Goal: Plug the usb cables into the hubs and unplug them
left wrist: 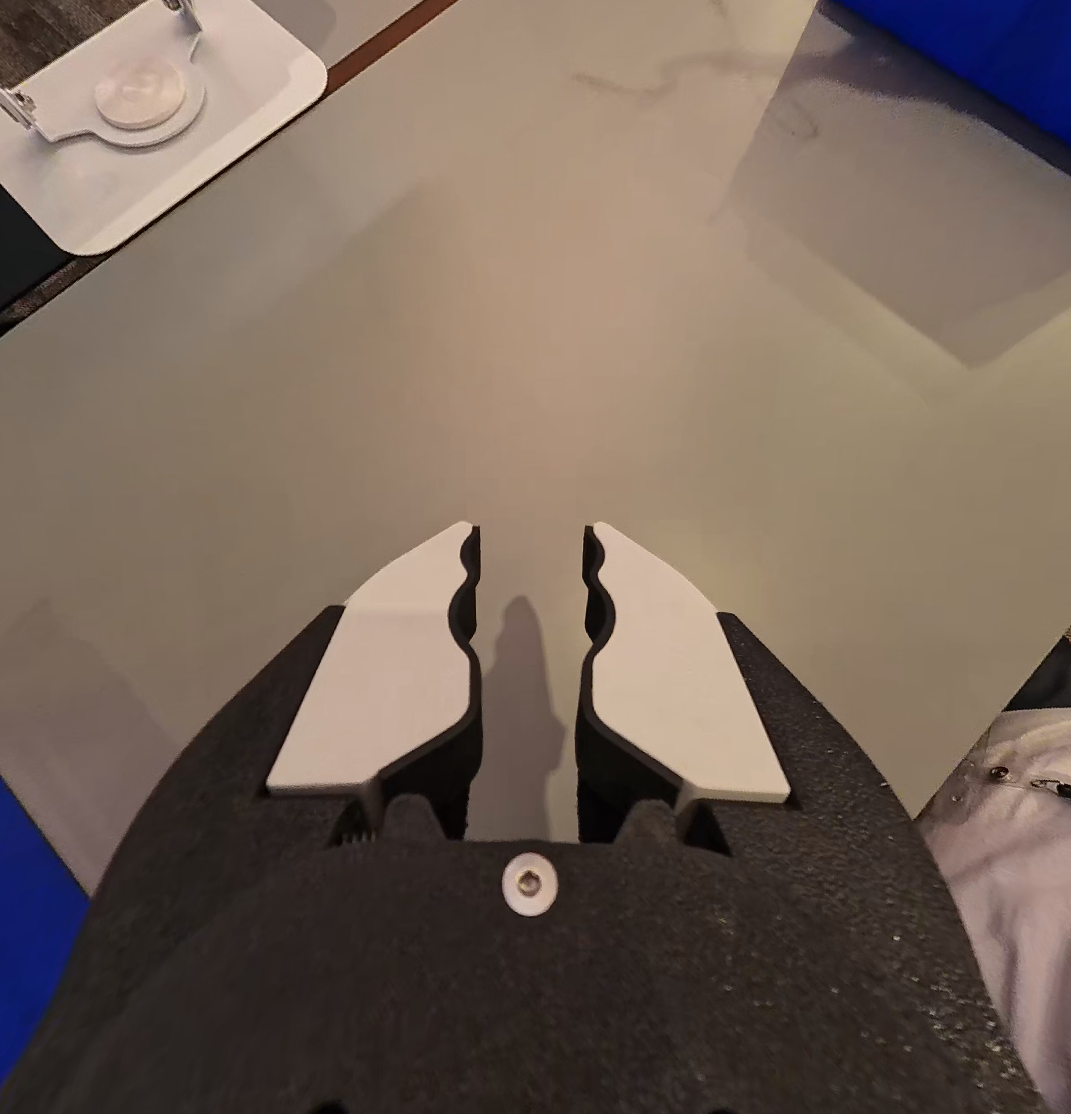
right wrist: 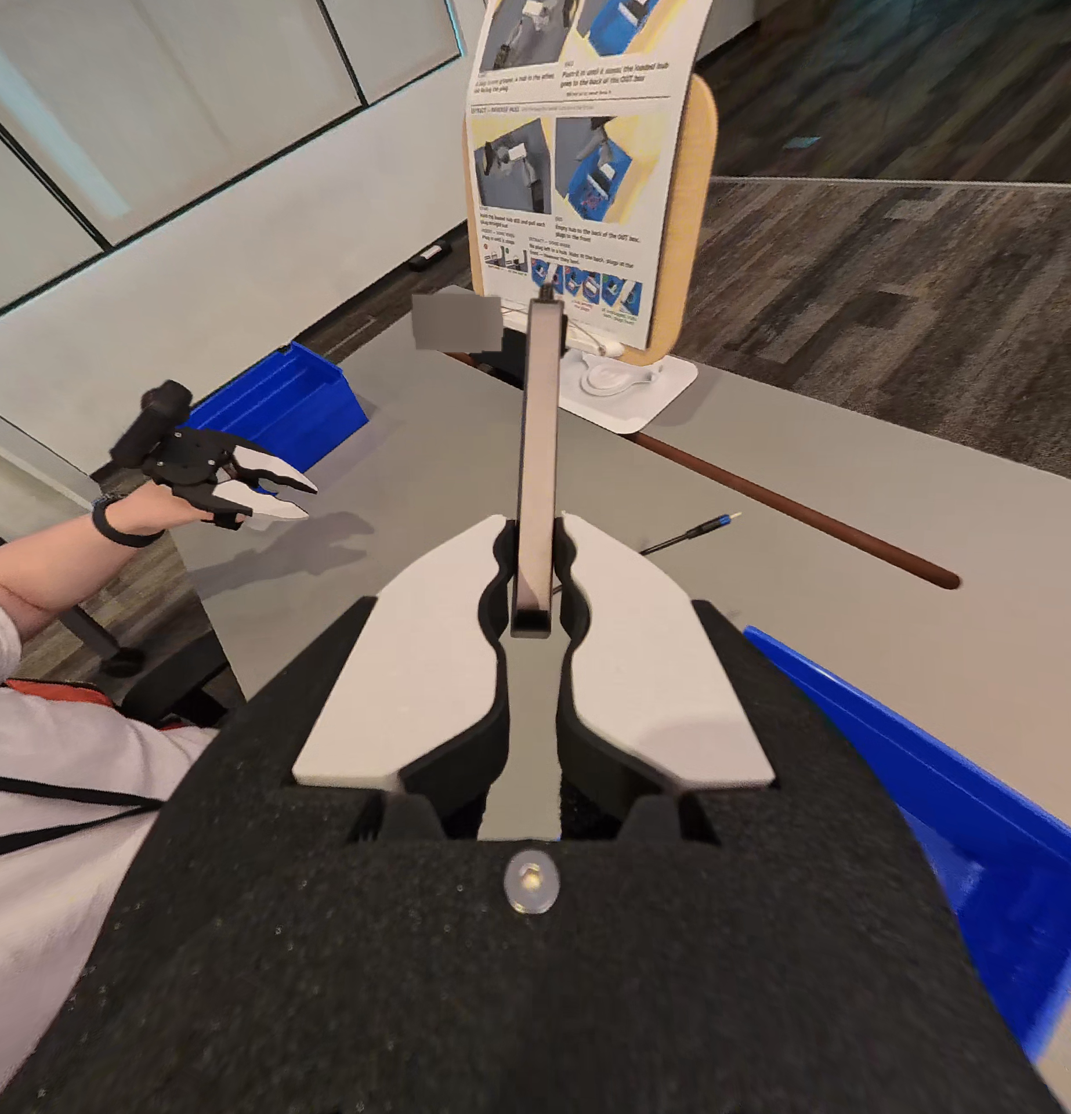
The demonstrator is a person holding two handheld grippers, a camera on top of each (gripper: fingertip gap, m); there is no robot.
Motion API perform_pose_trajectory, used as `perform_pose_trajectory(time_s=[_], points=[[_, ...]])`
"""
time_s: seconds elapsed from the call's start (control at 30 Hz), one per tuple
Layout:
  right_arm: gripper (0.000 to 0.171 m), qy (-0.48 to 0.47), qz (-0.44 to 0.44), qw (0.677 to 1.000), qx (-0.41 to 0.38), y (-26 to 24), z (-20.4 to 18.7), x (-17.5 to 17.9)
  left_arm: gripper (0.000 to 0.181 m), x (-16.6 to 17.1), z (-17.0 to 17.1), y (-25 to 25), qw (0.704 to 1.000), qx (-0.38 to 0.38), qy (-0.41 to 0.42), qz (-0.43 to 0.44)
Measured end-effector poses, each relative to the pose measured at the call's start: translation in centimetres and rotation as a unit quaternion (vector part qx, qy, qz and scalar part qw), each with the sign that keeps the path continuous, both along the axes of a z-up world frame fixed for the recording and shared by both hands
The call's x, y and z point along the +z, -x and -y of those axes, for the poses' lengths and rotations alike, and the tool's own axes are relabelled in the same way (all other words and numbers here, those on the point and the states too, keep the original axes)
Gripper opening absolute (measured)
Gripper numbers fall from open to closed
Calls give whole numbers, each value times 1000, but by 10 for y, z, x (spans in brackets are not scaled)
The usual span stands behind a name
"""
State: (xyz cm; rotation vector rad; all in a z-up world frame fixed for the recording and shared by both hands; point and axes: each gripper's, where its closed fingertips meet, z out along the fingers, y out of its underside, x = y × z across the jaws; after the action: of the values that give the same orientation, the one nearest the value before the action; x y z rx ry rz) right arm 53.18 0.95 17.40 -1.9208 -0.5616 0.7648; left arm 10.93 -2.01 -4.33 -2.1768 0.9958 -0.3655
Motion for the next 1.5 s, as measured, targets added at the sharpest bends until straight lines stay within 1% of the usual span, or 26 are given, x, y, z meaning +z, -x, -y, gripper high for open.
perform_pose_trajectory(time_s=[0.1,0.17,0.27,0.43,0.6,0.73,0.8,0.97,1.13,1.37,1.5], points=[[12,7,17,1000,3,-26,1,4,32,-2,-1,-1,1000,1,3,-6],[12,10,43,999,9,-44,3,0,32,-3,0,-2,1000,1,4,-8],[11,23,90,995,27,-70,10,-17,32,-5,-1,-3,1000,2,4,-11],[12,45,127,990,44,-108,19,-45,31,-6,-1,-8,1000,4,15,-9],[12,51,153,985,62,-139,18,-67,31,-1,-1,-20,1000,-1,11,-19],[12,16,162,982,91,-146,9,-73,31,2,2,-30,1000,-4,5,-29],[11,13,176,978,108,-149,3,-79,31,3,4,-33,999,-1,4,-34],[11,56,221,961,158,-153,0,-121,31,11,8,-36,999,12,-5,-44],[11,107,254,944,181,-161,-3,-164,30,23,6,-39,998,22,-19,-51],[12,129,311,920,201,-154,-18,-207,31,18,1,-46,998,30,-7,-58],[12,119,342,909,204,-144,-33,-226,31,17,0,-52,998,27,-6,-60]])
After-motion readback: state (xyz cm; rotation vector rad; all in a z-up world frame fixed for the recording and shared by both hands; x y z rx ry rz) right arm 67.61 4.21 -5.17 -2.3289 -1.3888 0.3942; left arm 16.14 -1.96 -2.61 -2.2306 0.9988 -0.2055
